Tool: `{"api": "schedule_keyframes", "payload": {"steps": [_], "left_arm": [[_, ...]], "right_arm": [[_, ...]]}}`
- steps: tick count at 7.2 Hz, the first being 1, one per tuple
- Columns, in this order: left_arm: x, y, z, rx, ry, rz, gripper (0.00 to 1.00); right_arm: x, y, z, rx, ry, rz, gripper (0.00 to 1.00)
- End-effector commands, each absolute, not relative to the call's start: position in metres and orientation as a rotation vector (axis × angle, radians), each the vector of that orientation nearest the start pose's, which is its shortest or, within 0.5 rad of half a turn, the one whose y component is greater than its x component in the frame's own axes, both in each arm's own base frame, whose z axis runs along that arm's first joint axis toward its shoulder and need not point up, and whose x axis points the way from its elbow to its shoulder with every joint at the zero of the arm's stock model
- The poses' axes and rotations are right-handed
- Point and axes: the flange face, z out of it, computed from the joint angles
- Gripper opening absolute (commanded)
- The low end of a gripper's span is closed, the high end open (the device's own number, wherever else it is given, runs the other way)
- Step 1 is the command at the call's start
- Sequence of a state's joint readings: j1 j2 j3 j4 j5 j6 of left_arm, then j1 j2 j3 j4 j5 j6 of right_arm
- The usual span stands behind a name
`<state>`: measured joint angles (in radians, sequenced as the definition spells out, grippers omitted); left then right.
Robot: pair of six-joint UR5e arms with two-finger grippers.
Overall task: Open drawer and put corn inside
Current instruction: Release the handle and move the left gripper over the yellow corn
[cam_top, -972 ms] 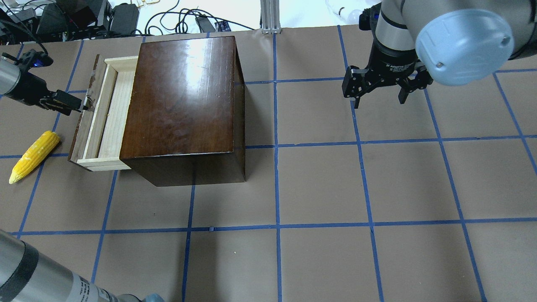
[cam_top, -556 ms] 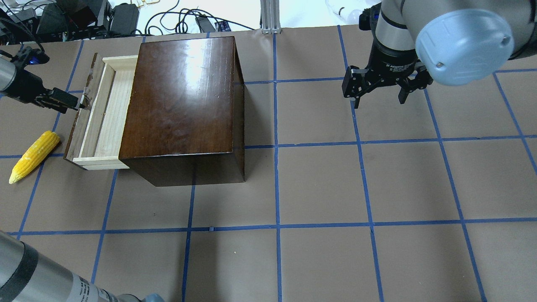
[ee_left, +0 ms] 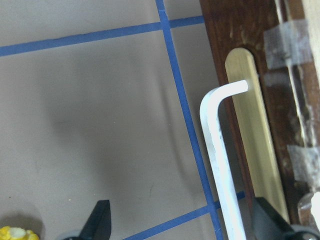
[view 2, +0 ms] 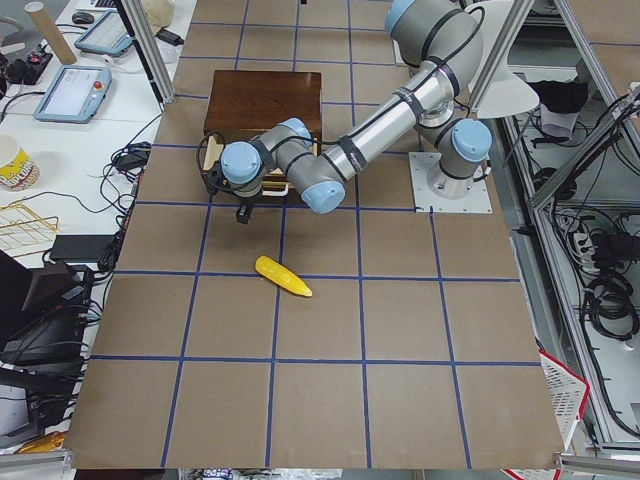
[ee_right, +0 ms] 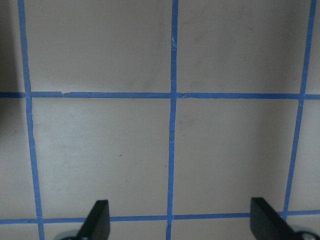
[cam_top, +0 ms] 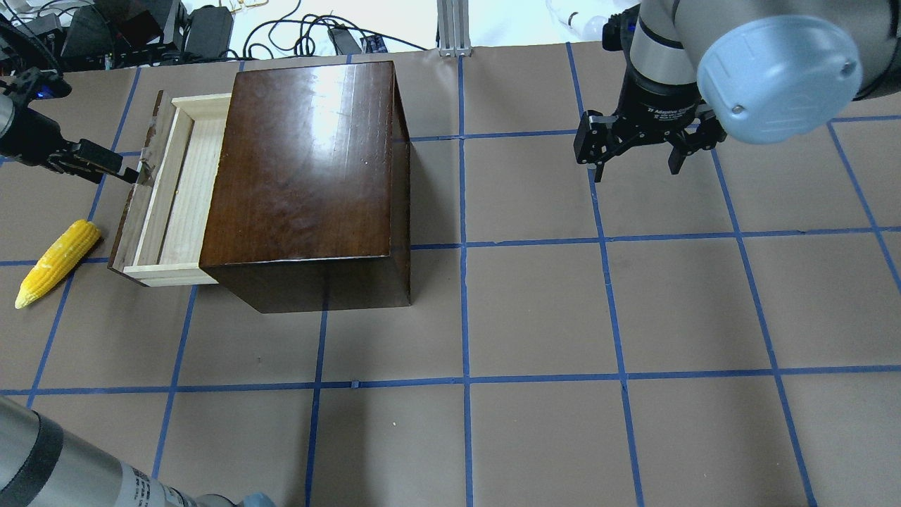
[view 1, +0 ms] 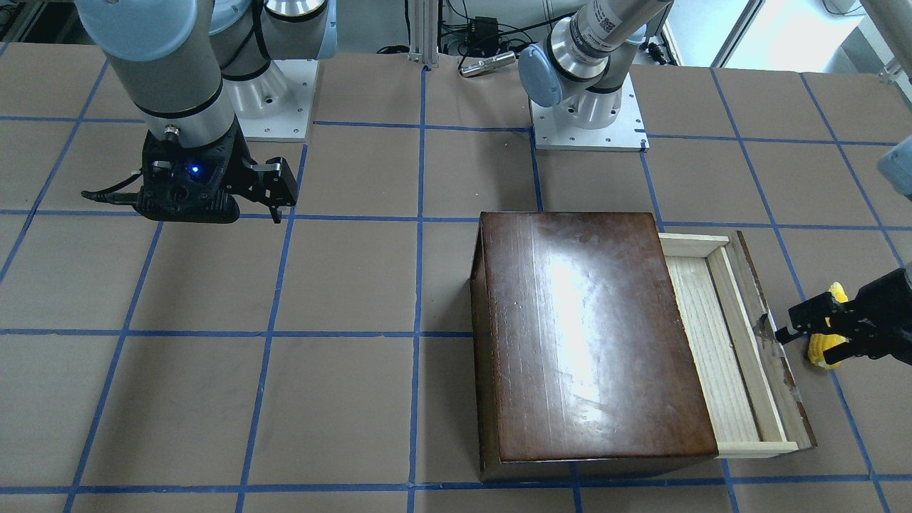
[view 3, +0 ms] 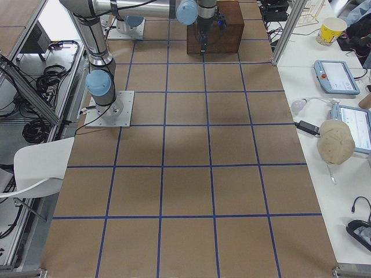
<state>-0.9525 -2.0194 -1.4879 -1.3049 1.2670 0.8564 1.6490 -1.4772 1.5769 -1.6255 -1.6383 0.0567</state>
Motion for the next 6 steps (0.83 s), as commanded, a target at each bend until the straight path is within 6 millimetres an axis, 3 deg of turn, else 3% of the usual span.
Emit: {"api": "schedule_keyframes", "payload": {"steps": [1,4,6], "left_arm": [[0.257,-0.611,0.318,0.344,3.360,-0.216,1.00],[0.299,-0.586,0.343,0.277,3.266,-0.163,1.00],[0.319,-0.572,0.346,0.465,3.189,-0.111,1.00]], "right_arm": [[0.167,-0.513,0.443,-0.037,3.211,0.066,1.00],[0.167,-0.514,0.443,-0.037,3.211,0.064,1.00],[0.167,-0.513,0.443,-0.037,3.211,0.066,1.00]]}}
